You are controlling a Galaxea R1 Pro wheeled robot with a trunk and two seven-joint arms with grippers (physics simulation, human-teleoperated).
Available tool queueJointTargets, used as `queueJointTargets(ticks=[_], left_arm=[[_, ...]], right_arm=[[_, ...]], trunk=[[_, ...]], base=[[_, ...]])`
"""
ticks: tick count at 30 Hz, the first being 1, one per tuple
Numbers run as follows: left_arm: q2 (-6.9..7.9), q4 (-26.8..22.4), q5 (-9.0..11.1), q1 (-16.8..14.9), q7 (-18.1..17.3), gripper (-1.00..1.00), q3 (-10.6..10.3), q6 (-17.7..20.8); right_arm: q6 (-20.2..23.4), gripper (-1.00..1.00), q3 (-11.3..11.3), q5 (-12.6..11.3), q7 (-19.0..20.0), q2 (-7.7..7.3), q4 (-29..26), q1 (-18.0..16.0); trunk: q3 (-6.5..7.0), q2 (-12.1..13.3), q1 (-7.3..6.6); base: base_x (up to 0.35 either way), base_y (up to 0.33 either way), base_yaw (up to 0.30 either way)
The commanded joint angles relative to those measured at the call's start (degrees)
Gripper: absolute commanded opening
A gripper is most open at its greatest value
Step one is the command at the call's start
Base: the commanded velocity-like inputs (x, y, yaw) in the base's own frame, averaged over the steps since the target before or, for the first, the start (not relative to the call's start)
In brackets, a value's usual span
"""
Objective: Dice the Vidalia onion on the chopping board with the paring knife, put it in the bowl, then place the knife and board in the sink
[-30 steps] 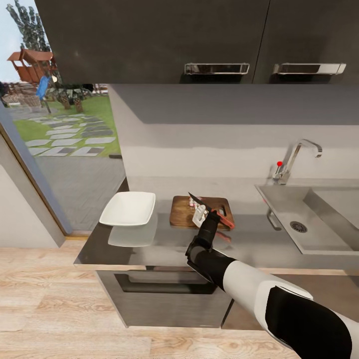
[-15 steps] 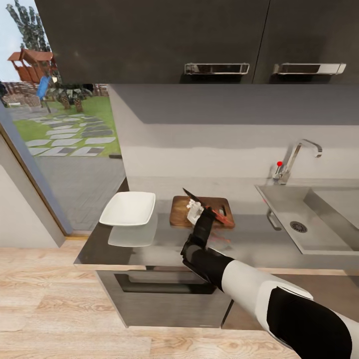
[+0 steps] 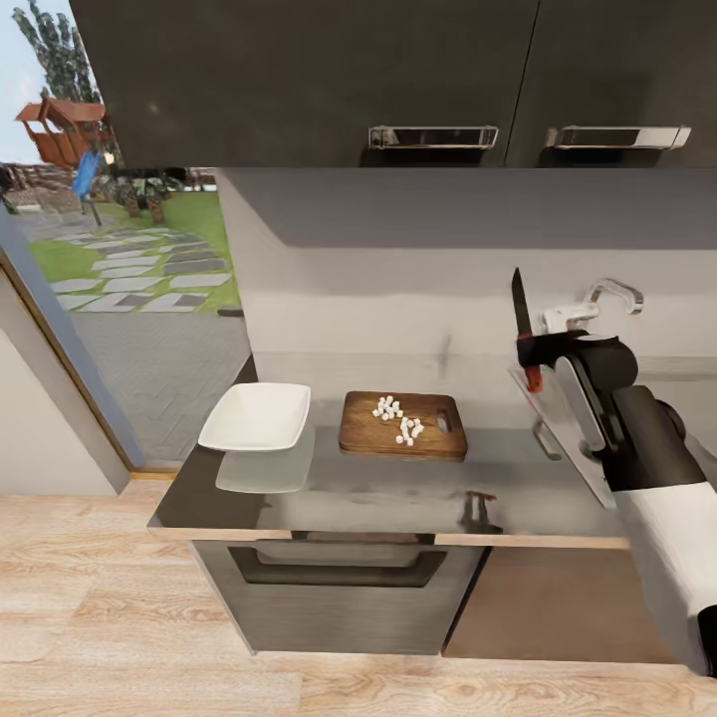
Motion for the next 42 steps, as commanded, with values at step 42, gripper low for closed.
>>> queueJointTargets(ticks=[42], left_arm=[[0.03, 0.2, 0.3, -0.1, 0.1, 1.0, -0.5, -0.3]], right_arm=[[-0.6, -1.0, -0.7, 0.0, 18.1, -6.4, 27.0, 0.0]], trunk=[[-0.06, 0.0, 0.0]], base=[[0.024, -0.193, 0.0]])
